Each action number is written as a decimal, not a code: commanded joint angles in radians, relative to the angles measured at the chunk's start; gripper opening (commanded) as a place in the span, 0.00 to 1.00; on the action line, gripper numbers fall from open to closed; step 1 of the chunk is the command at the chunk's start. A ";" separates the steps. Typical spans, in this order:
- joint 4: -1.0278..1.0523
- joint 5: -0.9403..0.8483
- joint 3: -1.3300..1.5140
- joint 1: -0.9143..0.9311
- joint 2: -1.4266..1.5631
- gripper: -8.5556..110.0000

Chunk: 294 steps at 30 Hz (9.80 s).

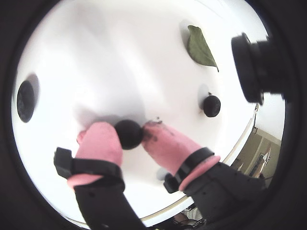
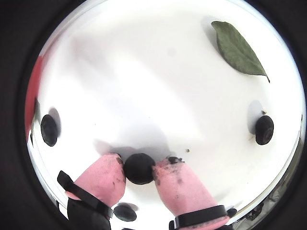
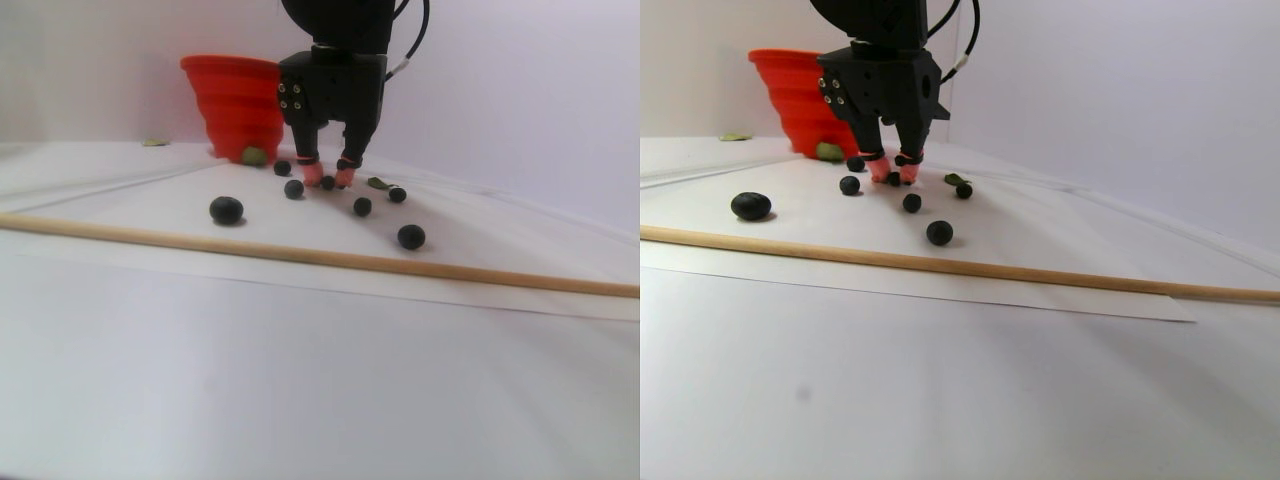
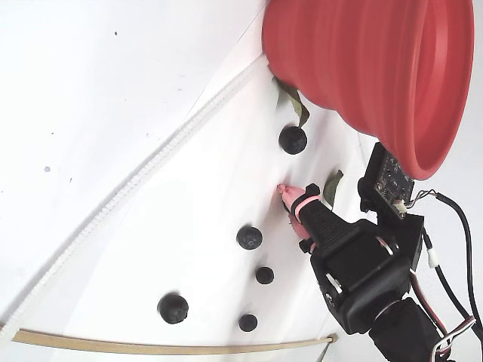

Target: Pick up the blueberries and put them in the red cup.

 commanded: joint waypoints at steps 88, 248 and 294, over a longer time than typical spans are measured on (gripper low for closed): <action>0.241 -0.232 -0.103 -0.097 0.663 0.17; -0.256 -0.290 0.357 -0.074 0.405 0.23; -0.486 -0.221 0.126 -0.137 0.040 0.23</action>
